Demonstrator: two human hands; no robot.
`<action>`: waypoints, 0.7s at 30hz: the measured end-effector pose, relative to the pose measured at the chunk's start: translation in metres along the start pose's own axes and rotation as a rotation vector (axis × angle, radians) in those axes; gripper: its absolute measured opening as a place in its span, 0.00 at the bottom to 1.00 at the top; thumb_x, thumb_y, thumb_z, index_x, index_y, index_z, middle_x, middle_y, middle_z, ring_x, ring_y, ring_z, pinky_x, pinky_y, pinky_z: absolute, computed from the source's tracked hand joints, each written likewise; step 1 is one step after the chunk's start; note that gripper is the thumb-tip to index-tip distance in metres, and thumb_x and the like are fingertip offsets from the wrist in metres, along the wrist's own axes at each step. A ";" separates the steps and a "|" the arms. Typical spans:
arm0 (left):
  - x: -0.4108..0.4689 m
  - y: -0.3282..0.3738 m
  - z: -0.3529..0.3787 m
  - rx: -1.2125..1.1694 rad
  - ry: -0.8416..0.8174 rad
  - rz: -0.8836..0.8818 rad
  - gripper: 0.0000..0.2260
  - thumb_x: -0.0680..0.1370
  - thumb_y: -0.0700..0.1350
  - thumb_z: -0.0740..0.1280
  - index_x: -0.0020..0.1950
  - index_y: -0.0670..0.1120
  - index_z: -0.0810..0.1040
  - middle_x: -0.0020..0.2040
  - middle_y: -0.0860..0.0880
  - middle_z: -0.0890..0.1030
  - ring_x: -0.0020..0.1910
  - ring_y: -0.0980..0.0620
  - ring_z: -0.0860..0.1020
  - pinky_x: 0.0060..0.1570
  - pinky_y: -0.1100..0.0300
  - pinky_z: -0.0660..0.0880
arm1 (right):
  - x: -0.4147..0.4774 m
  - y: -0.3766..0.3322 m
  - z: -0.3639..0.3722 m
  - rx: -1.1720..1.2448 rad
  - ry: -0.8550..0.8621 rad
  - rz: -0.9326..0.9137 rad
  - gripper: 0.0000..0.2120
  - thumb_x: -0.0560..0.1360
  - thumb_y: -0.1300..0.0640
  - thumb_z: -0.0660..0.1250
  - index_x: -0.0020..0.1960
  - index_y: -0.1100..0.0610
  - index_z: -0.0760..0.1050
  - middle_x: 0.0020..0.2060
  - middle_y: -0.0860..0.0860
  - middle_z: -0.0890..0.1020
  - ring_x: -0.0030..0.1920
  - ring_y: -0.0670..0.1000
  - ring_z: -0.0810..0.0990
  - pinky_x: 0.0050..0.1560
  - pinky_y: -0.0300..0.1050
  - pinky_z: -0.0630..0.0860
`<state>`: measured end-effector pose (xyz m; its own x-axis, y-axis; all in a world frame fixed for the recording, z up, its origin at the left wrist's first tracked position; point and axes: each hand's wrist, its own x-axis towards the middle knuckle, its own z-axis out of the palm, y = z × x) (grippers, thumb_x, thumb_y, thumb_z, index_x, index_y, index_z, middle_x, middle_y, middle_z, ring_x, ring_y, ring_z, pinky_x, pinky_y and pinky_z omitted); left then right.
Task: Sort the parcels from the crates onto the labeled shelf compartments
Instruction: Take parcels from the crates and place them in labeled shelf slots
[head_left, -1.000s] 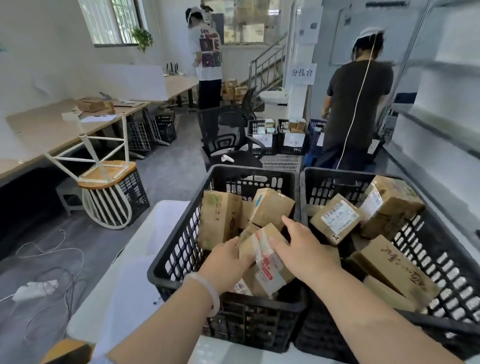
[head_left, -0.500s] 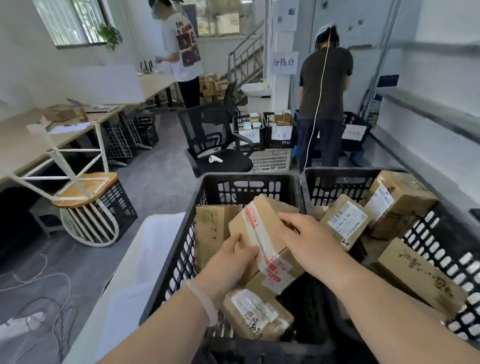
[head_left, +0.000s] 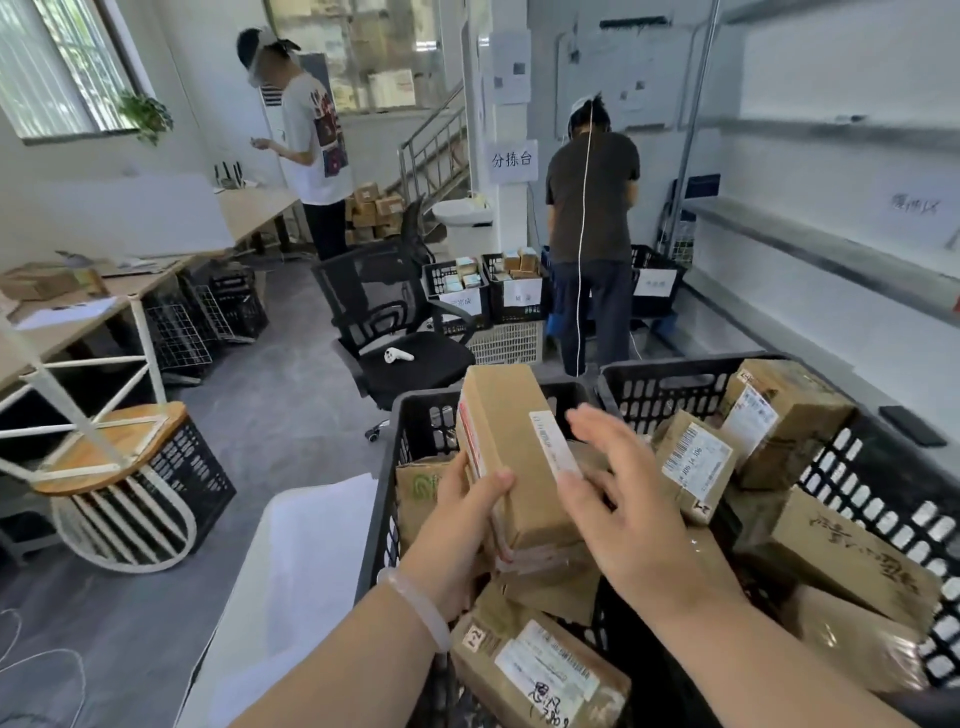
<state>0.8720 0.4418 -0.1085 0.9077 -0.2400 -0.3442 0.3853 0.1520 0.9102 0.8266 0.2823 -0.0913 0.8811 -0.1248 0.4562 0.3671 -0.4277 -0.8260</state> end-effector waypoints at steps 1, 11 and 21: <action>0.002 0.000 -0.003 -0.021 -0.032 -0.006 0.28 0.78 0.53 0.68 0.75 0.63 0.63 0.62 0.49 0.81 0.58 0.45 0.81 0.52 0.43 0.81 | 0.004 0.004 -0.001 0.065 0.024 0.165 0.21 0.80 0.51 0.63 0.70 0.39 0.64 0.71 0.39 0.65 0.71 0.38 0.63 0.68 0.33 0.63; 0.003 -0.007 -0.014 0.181 0.034 0.192 0.16 0.81 0.40 0.65 0.69 0.49 0.76 0.54 0.54 0.85 0.53 0.56 0.83 0.50 0.57 0.81 | 0.008 0.017 -0.006 0.103 -0.057 0.603 0.26 0.73 0.40 0.68 0.69 0.40 0.66 0.63 0.42 0.74 0.61 0.45 0.74 0.65 0.47 0.71; 0.001 -0.009 -0.017 0.208 -0.013 0.192 0.35 0.73 0.45 0.75 0.77 0.55 0.63 0.55 0.49 0.84 0.52 0.51 0.84 0.52 0.45 0.82 | -0.001 0.015 -0.010 -0.131 -0.107 0.438 0.38 0.72 0.48 0.74 0.75 0.39 0.58 0.67 0.40 0.70 0.66 0.41 0.69 0.68 0.47 0.70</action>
<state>0.8723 0.4568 -0.1209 0.9581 -0.2383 -0.1588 0.1626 -0.0036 0.9867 0.8285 0.2671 -0.1006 0.9731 -0.2283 0.0314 -0.0808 -0.4654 -0.8814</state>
